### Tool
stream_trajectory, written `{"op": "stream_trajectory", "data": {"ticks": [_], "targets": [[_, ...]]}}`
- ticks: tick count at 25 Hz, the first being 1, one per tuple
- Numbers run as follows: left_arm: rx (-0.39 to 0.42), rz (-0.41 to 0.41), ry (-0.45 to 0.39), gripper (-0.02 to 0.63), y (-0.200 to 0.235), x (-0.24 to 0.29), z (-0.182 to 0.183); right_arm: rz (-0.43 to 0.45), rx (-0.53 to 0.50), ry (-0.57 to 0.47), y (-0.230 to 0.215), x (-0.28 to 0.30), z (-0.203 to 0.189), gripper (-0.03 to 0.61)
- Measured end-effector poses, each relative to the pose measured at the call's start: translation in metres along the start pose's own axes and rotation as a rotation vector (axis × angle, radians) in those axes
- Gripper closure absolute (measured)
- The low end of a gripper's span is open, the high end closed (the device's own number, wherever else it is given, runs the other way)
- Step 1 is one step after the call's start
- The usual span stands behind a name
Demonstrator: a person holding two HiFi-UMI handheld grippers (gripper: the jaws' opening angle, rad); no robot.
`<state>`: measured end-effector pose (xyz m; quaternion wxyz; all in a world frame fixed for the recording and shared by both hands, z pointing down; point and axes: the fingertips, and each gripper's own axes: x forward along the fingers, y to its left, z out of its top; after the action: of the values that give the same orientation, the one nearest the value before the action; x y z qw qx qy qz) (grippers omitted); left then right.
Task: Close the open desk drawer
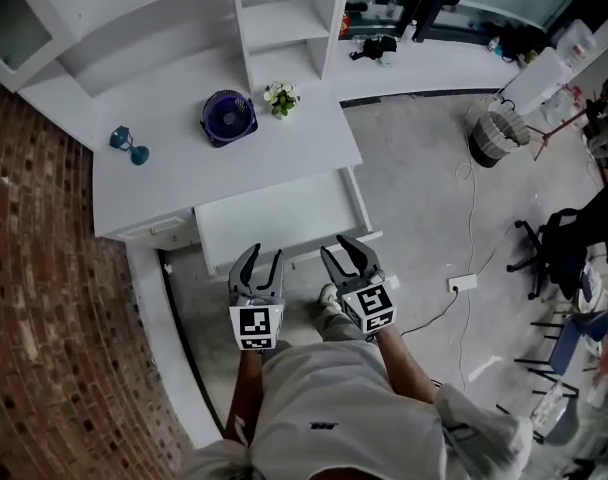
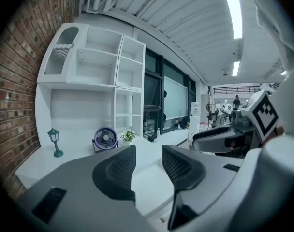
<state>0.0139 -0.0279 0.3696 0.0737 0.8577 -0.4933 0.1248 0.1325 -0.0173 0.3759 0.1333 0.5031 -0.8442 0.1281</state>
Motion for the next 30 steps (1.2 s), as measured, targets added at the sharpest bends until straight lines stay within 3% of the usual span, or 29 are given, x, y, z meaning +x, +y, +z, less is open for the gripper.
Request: {"op": "stream_trajectory", "data": {"ticks": [13, 30], "targets": [[-0.126, 0.18, 0.104, 0.441, -0.034, 0.021, -0.072, 0.203, -0.056, 0.138, -0.024, 0.022, -0.075, 0.433], [-0.18, 0.226, 0.282, 0.445, -0.048, 0.03, -0.192, 0.292, -0.061, 0.299, -0.003, 0.033, -0.179, 0.432]]}}
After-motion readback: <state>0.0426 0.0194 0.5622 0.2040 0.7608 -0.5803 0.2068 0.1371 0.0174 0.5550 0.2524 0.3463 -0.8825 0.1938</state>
